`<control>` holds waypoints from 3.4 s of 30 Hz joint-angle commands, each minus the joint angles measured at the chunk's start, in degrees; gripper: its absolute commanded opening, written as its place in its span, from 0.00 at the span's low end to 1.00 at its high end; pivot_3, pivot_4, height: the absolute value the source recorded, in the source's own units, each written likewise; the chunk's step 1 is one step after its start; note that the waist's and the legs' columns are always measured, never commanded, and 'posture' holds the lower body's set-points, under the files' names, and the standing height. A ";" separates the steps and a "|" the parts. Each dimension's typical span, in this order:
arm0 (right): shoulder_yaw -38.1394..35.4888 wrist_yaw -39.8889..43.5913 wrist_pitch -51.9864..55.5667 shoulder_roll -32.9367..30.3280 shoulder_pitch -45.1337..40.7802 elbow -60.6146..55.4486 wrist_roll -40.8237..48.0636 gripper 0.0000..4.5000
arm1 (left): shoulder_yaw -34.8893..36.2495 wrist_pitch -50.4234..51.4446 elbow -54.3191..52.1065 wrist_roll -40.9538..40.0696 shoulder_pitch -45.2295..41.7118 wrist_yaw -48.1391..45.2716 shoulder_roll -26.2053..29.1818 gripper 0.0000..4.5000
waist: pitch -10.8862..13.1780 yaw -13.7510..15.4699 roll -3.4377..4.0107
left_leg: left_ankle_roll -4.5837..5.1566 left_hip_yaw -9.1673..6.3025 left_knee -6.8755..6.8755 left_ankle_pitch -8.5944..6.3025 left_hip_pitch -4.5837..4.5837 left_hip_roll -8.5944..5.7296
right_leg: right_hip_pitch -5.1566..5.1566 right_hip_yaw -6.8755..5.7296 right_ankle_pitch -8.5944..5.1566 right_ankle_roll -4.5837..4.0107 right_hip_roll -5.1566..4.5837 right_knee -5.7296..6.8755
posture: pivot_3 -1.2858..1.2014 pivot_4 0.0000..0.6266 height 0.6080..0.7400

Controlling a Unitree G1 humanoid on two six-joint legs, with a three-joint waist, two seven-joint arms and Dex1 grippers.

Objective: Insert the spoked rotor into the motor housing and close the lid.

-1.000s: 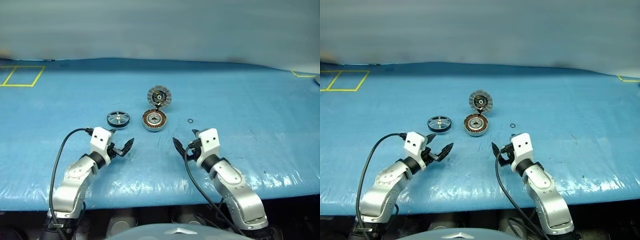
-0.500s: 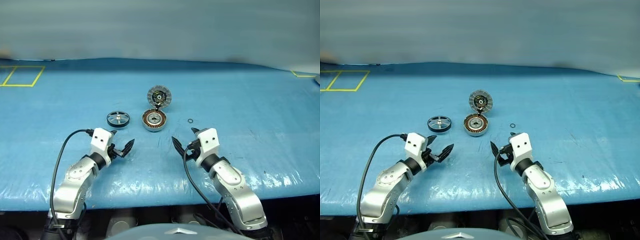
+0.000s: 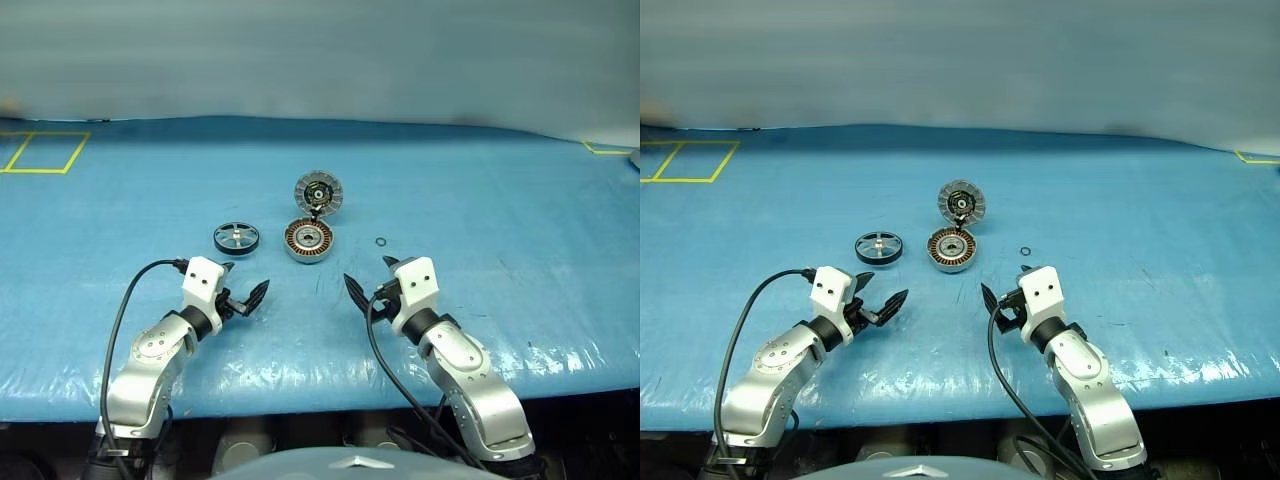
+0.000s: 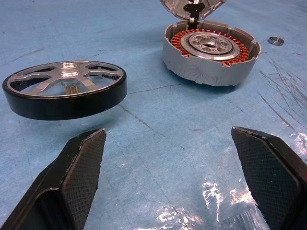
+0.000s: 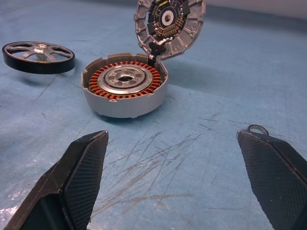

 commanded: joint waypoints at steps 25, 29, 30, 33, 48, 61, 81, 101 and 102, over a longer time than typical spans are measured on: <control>18.49 20.32 25.83 -17.26 -37.40 5.03 -5.45 1.00 | -1.47 -7.07 -2.01 3.71 2.24 -0.48 -0.52 0.99 | 0.06 -0.03 0.02 | 0.05 0.03 0.00 -0.03 -0.07 -0.05 | -0.01 -0.05 0.06 -0.09 -0.05 -0.04 | 0.52 0.24 1.00; 20.93 21.30 26.80 -14.51 -43.48 11.73 -6.32 1.00 | -1.84 -9.32 -1.75 4.24 3.43 -0.87 -0.70 0.99 | 0.09 -0.12 0.06 | 0.07 0.04 -0.01 -0.04 -0.11 -0.05 | 0.00 -0.05 0.06 -0.11 -0.04 -0.03 | 0.52 0.24 1.00; 21.70 21.40 26.88 -13.77 -45.00 13.67 -6.81 1.00 | -1.91 -9.73 -1.72 4.37 3.77 -0.88 -0.76 0.99 | 0.09 -0.13 0.06 | 0.08 0.07 -0.01 -0.04 -0.12 -0.06 | -0.01 -0.04 0.07 -0.11 -0.04 -0.03 | 0.52 0.24 1.00; 23.45 21.79 26.69 -11.90 -48.27 18.04 -7.99 1.00 | -2.04 -10.48 -1.64 4.66 4.46 -0.78 -0.92 0.99 | 0.11 -0.14 0.08 | 0.09 0.09 -0.01 -0.05 -0.12 -0.05 | -0.01 -0.04 0.07 -0.11 -0.05 -0.03 | 0.52 0.24 1.00; 27.49 25.64 17.74 -5.04 -53.97 33.55 -13.04 1.00 | -1.21 -14.64 -1.23 3.09 7.18 -2.43 -1.22 0.99 | 0.14 -0.25 0.14 | 0.09 0.12 -0.01 -0.05 -0.12 -0.02 | -0.02 -0.06 0.07 -0.10 -0.04 0.00 | 0.52 0.24 1.00; 27.52 27.65 22.60 -2.46 -52.14 36.64 -15.03 0.51 | -2.18 -17.08 -1.03 4.59 9.48 -7.20 2.19 1.00 | 0.16 -0.48 0.19 | 0.08 0.13 -0.01 -0.05 -0.04 0.01 | -0.05 -0.09 0.07 -0.11 -0.07 -0.01 | 0.52 0.24 1.00; 29.76 22.00 45.98 -0.84 -38.09 11.44 -13.19 0.43 | -0.52 -17.00 -0.96 3.78 10.08 -7.53 2.70 1.00 | 0.08 -0.53 0.19 | 0.06 0.06 -0.01 -0.14 0.08 0.03 | -0.08 -0.23 0.04 -0.20 -0.18 -0.08 | 0.52 0.24 1.00; 21.43 10.65 59.47 7.38 -39.72 -1.36 -8.51 1.00 | -1.40 -15.69 -1.34 3.89 9.29 -7.98 2.45 1.00 | 0.17 -0.59 0.27 | 0.05 0.01 -0.02 -0.15 -0.10 0.02 | -0.21 -0.28 0.03 -0.20 -0.22 -0.11 | 0.52 0.24 1.00; 20.70 10.21 60.65 7.88 -40.11 -2.75 -7.95 1.00 | -1.41 -15.64 -1.39 3.86 9.31 -8.01 2.43 1.00 | 0.18 -0.62 0.29 | 0.05 0.00 -0.02 -0.15 -0.11 0.02 | -0.23 -0.28 0.03 -0.20 -0.22 -0.11 | 0.52 0.24 1.00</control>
